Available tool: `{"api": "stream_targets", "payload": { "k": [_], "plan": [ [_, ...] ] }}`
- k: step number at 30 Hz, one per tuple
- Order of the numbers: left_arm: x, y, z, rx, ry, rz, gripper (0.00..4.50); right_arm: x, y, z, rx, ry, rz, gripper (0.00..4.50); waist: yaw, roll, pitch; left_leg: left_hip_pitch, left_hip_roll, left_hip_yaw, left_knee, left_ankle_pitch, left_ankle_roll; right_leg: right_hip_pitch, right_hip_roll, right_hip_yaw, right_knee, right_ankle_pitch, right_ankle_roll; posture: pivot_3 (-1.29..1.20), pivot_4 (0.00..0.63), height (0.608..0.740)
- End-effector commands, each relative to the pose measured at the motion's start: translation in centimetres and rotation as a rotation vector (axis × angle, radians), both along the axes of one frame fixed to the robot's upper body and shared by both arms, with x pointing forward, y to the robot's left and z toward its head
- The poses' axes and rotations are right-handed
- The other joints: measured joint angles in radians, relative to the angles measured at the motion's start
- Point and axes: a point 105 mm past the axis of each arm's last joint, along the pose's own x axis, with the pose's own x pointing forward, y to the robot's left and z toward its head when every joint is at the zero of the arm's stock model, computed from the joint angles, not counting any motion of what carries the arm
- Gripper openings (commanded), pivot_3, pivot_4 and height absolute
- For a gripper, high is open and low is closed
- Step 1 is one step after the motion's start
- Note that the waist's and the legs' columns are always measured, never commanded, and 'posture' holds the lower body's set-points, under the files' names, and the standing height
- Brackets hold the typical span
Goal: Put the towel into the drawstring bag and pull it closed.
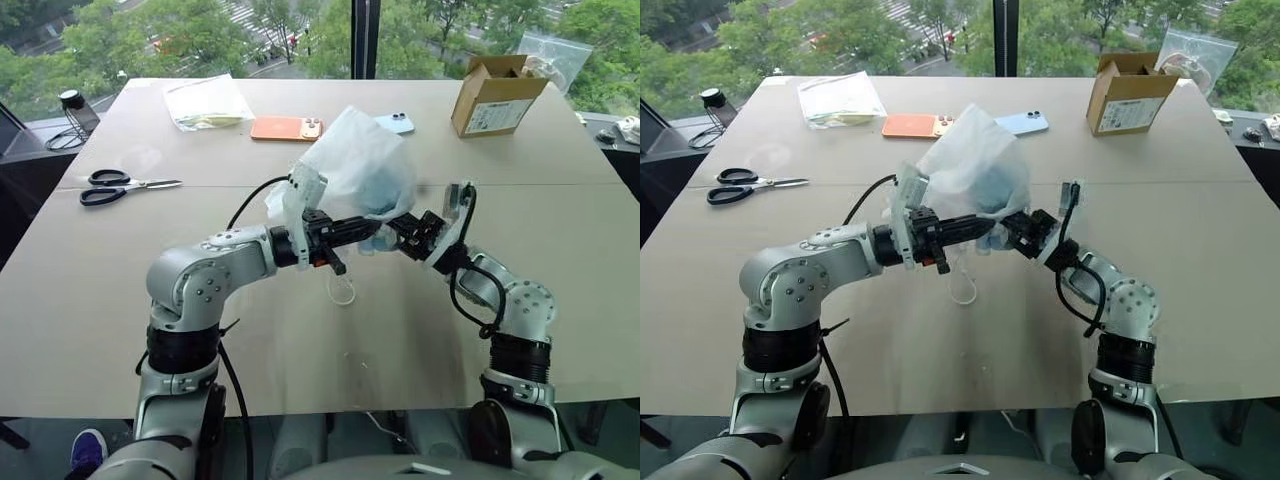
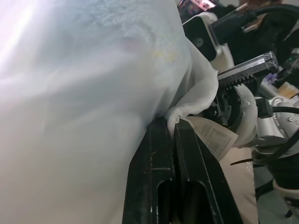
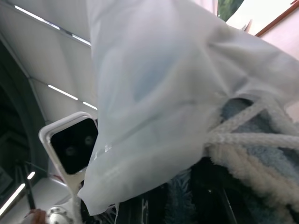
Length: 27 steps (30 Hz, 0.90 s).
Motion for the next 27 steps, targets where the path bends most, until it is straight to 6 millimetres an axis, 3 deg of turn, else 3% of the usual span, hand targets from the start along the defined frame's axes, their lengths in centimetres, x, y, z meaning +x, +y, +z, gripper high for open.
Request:
{"api": "stream_targets", "payload": {
  "k": [1, 6, 11, 14, 20, 23, 27],
  "plan": [
    [1.5, 0.4, 3.5, -0.051, -0.19, 0.067, 0.0, -3.3, 2.7, 1.4, -0.029, -0.08, 0.214, 0.03, 0.0, 0.0, 0.0, 0.0, 0.0, 0.001, 0.0, 0.0, 0.0, 0.0, 0.0, 0.0, 0.0, 0.0, 0.0, 0.0, 0.15, 0.74],
    [2.2, 0.4, 4.5, 0.025, -0.383, 0.077, 0.0, -3.7, 3.3, 1.7, -0.105, -0.12, 0.239, 0.03, -0.006, 0.001, 0.001, 0.0, 0.0, 0.003, 0.0, 0.0, 0.0, 0.0, 0.001, -0.001, 0.0, 0.0, 0.0, 0.0, 0.15, 0.74],
    [1.9, 0.5, 6.2, 0.008, -0.494, 0.06, 0.0, -0.5, 2.7, -1.3, -0.312, -0.043, 0.045, 0.03, -0.023, 0.001, 0.001, 0.0, 0.0, 0.004, 0.0, 0.0, 0.0, 0.0, 0.001, 0.0, 0.0, 0.0, 0.0, 0.0, 0.15, 0.74],
    [2.0, 0.8, 6.5, 0.013, -0.515, 0.072, 0.0, 0.7, 1.6, -1.1, -0.298, -0.022, -0.06, 0.03, -0.023, 0.001, 0.001, 0.0, 0.0, 0.003, 0.0, 0.0, 0.0, 0.0, 0.001, -0.001, 0.0, 0.0, 0.0, 0.0, 0.15, 0.74],
    [1.6, 0.5, 6.5, -0.011, -0.49, 0.054, 0.0, 1.9, 1.1, -1.5, -0.504, -0.142, -0.217, 0.03, -0.022, 0.003, 0.002, -0.001, 0.0, 0.004, 0.0, 0.0, 0.0, 0.0, 0.0, 0.0, -0.001, 0.0, 0.0, 0.0, 0.15, 0.74],
    [1.9, 0.9, 6.4, -0.023, -0.463, 0.074, 0.0, 1.9, 1.3, -0.6, -0.449, -0.148, -0.227, 0.03, -0.022, 0.003, 0.002, -0.001, 0.0, 0.003, 0.0, 0.0, 0.0, 0.0, 0.0, -0.001, -0.001, 0.0, 0.001, 0.0, 0.15, 0.74],
    [2.0, 1.5, 4.8, 0.002, -0.415, 0.076, 0.0, 1.5, 1.7, 0.4, -0.328, -0.127, -0.192, 0.03, -0.024, 0.003, 0.002, -0.001, 0.001, 0.003, 0.0, 0.0, 0.0, 0.0, 0.001, -0.001, -0.001, 0.0, 0.0, 0.0, 0.15, 0.74]
  ]
}}
